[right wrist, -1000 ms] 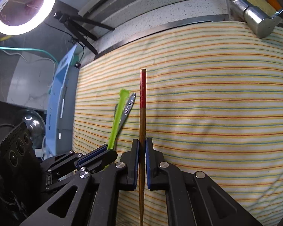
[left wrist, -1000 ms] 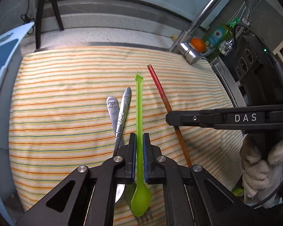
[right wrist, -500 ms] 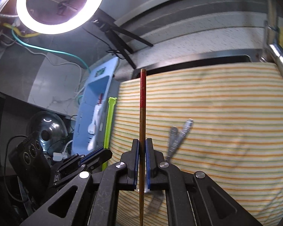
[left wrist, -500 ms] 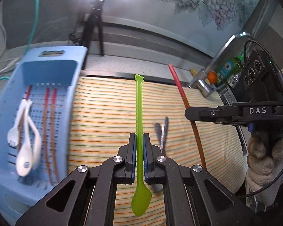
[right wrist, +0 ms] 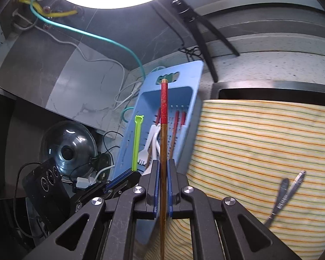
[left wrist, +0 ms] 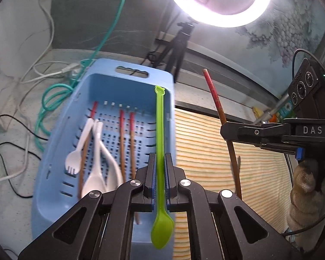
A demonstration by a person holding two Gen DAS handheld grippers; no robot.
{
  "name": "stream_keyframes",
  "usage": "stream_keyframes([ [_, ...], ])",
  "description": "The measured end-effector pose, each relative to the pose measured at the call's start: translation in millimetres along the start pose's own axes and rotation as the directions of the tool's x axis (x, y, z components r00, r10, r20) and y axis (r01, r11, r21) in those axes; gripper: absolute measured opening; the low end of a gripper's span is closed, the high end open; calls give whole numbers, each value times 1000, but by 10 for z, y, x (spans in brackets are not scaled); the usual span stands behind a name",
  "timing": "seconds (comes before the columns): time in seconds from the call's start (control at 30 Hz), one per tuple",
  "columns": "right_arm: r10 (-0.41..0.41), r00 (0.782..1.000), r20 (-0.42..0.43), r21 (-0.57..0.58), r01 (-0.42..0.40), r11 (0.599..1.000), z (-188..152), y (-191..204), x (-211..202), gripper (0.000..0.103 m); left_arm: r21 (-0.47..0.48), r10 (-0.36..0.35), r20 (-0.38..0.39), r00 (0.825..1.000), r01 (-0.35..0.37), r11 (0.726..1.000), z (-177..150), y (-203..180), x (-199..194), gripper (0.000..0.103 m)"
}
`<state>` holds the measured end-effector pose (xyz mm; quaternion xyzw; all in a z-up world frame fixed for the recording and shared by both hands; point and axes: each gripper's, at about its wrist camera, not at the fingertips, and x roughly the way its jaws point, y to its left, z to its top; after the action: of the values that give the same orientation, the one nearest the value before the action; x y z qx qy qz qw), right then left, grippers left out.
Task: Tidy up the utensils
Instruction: 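Carry the green spoon and chopstick into the basket and open both tools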
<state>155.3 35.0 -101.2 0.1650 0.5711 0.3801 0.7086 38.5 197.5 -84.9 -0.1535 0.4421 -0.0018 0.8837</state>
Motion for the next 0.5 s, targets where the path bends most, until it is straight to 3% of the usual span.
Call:
stream_keyframes([
  [0.17, 21, 999, -27, 13, -20, 1000, 102, 116, 305, 6, -34, 25, -5, 1000, -25, 999, 27, 227, 45, 5],
  [0.5, -22, 998, -67, -23, 20, 1000, 187, 200, 724, 6, -76, 43, -19, 999, -44, 996, 76, 437, 194, 5],
])
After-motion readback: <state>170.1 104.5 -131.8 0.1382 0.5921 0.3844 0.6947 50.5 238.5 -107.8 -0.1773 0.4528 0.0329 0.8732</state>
